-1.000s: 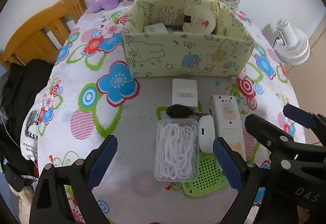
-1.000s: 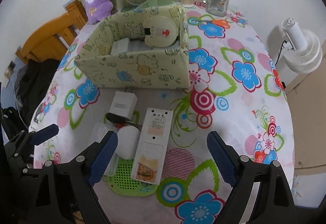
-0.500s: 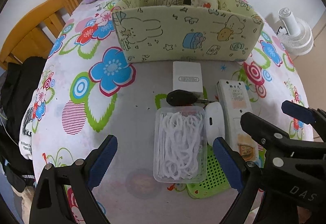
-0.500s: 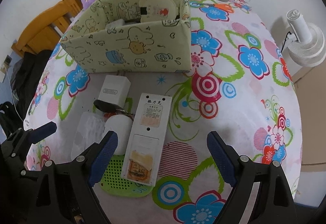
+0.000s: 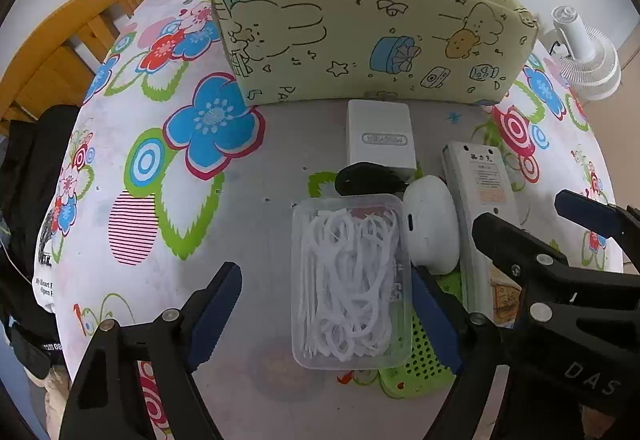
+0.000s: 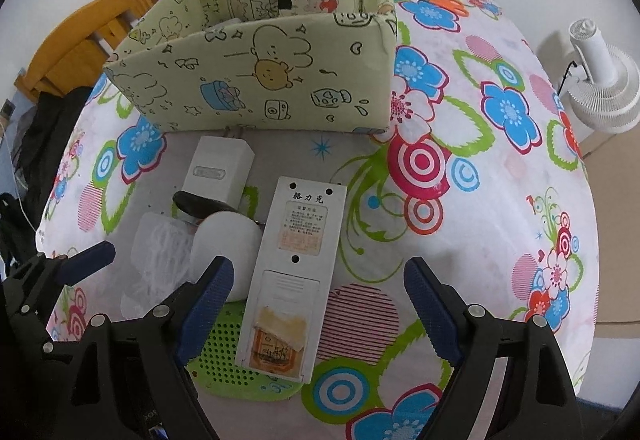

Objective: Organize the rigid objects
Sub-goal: 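Move the left gripper to the clear floss-pick box while the right gripper approaches the white rectangular device, then close the left gripper on the floss-pick box while the right gripper closes on the white device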

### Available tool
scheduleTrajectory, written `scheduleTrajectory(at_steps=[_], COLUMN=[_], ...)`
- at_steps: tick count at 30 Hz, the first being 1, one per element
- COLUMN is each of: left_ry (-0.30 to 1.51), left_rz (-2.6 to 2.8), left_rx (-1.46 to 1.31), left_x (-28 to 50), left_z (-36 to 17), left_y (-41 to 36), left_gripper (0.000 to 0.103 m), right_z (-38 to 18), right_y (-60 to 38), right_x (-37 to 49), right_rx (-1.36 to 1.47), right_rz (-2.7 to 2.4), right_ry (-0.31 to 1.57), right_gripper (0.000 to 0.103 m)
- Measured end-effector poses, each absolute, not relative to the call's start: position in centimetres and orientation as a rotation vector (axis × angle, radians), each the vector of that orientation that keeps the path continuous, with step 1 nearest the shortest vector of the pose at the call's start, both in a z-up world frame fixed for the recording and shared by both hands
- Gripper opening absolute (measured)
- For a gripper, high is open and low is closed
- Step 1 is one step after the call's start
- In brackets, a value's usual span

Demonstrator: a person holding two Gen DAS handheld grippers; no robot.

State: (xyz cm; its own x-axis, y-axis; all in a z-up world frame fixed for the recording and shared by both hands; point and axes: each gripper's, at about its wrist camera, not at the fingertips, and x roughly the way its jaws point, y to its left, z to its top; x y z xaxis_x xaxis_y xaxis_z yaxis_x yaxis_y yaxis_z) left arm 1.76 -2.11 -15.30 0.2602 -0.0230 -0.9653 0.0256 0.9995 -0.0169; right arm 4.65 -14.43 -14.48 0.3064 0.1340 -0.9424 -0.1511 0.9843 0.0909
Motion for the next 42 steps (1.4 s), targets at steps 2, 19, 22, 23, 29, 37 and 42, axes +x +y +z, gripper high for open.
scheduleTrajectory(at_steps=[2,19,22,23,29,37,42], left_ry=[1.316,1.342,1.341,1.340,1.338,1.318,1.322], left_rz=[-0.029,-0.026,-0.028,-0.029,-0.028,-0.075,-0.091], left_rx=[-0.002,0.009,0.011,0.013,0.012,0.064,0.054], left_x=[1.9,3.1,3.2,3.4,4.3,4.1,4.1], left_z=[-15.7,-17.2,-17.3,-17.3,-17.3,-16.8,-16.7], left_y=[-2.0,-1.0,-0.9,-0.9,-1.1,-3.0,-2.9], left_gripper=[0.083,0.075,0.075,0.075,0.075,0.062,0.062], right_z=[-14.8,-16.3,-16.4,-16.4,-16.6,-17.7,-17.7], right_y=[-14.4,-14.4,-14.6,-14.6,-14.3,-14.3,-13.4], right_x=[4.8,6.1,6.2,6.3,5.9,5.6,5.5], right_rx=[-0.012,0.038,0.068,0.071,0.070,0.112,0.087], right_rz=[0.181,0.114,0.104,0.097,0.058,0.040,0.049], right_ry=[1.255,1.275,1.283,1.280,1.288,1.326,1.317], right_gripper=[0.089,0.080,0.076,0.076,0.075,0.061,0.048])
